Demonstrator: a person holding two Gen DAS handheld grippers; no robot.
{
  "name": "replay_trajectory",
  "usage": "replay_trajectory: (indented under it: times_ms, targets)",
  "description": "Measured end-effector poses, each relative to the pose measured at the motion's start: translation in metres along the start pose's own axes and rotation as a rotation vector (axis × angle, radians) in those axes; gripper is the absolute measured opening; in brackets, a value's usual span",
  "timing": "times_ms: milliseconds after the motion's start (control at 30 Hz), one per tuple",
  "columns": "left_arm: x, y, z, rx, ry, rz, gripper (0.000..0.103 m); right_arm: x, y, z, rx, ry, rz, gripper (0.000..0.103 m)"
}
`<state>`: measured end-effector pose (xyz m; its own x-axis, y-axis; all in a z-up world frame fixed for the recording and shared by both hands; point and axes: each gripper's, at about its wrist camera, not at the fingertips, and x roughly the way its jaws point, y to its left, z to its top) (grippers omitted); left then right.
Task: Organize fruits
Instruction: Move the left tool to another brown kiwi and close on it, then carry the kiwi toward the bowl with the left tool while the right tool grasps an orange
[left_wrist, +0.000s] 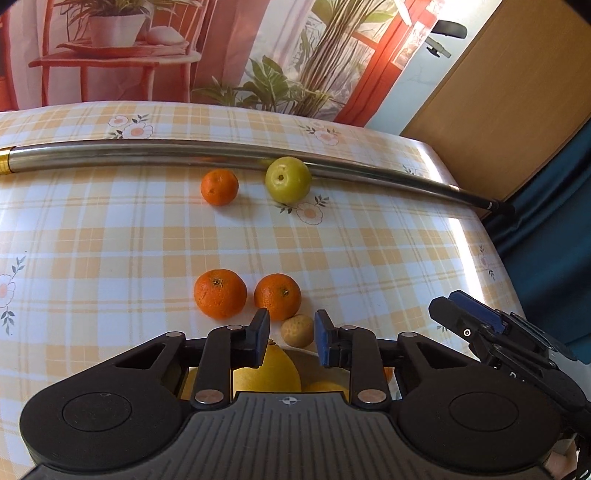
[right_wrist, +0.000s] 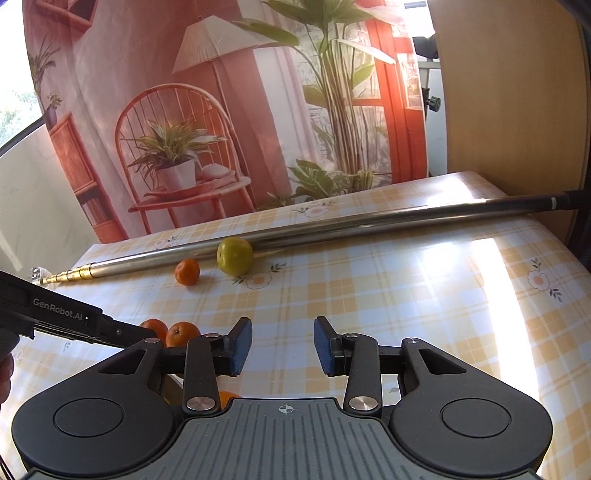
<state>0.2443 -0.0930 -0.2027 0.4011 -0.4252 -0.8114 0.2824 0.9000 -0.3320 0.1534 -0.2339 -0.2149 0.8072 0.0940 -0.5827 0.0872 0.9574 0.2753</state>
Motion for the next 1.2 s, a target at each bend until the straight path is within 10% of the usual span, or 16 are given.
replay_trajectory:
  times_ms: [400, 1200]
  targets:
    - [0.043, -0.025, 0.010, 0.101, 0.114, 0.094, 0.026, 0.002, -0.016, -0.005, 0.046, 0.000, 0.020, 0.034]
    - [0.042, -0.029, 0.008, 0.147, 0.038, 0.099, 0.027, 0.004, -0.013, -0.012, 0.057, 0.027, 0.055, 0.034]
